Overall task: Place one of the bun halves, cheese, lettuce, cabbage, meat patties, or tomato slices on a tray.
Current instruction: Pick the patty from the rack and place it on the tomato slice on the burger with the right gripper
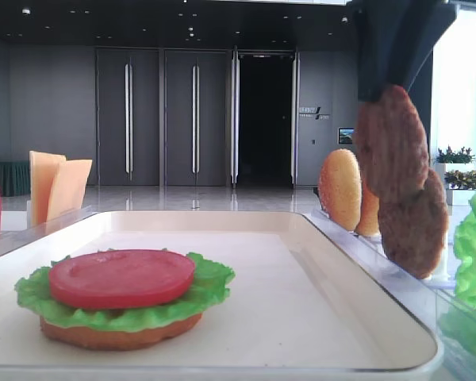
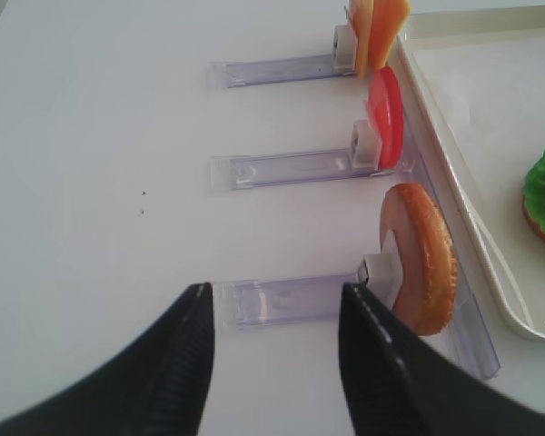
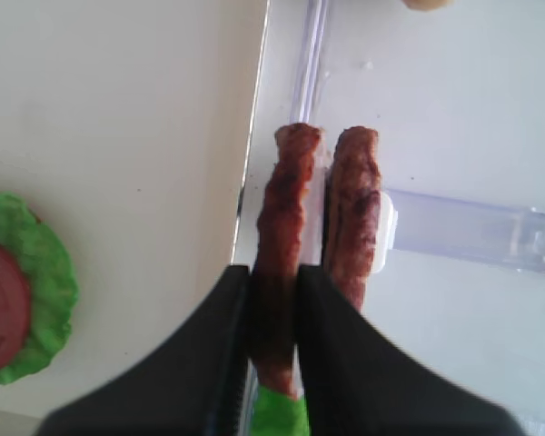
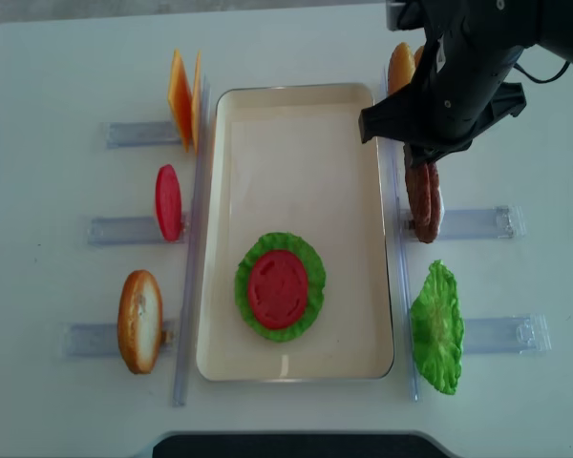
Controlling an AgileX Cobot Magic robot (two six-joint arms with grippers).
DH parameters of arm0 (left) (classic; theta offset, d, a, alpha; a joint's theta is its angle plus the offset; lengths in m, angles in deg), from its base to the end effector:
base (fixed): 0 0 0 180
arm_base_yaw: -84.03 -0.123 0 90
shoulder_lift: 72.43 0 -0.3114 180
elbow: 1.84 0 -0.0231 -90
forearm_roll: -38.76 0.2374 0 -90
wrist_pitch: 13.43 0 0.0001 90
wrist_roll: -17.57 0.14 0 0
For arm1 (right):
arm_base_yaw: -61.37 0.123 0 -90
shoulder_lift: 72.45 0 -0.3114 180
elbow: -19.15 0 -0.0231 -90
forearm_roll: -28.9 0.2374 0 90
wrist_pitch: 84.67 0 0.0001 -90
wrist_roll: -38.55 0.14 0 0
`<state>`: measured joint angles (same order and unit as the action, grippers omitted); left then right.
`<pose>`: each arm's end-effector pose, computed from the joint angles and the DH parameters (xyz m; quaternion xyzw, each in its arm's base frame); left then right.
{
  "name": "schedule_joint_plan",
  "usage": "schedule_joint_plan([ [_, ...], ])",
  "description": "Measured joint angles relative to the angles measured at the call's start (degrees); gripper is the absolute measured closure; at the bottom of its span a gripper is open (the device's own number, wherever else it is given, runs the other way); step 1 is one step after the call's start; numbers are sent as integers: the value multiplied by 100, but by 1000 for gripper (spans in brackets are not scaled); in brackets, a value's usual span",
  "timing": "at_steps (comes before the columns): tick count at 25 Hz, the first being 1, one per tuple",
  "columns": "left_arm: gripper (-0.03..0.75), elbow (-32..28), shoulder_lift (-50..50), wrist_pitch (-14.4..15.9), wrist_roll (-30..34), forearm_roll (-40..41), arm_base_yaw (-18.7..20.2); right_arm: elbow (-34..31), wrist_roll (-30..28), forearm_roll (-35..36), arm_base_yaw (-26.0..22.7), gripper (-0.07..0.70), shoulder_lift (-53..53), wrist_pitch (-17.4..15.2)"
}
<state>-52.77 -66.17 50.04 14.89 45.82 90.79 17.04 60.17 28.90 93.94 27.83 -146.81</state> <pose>-0.0008 0.0156 0.2343 0.0275 0.8668 0.0206 0.4974 0.2778 0.1775 0.2661 -0.0945 0.9864 0.0613 0.1198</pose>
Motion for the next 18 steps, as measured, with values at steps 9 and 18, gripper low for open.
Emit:
schedule_joint_plan([
  [9,370,0,0,0,0,0,0,0,220,0,342,513,-730,-451],
  [18,370,0,0,5,0,0,0,0,323,278,1314,513,-981,-767],
])
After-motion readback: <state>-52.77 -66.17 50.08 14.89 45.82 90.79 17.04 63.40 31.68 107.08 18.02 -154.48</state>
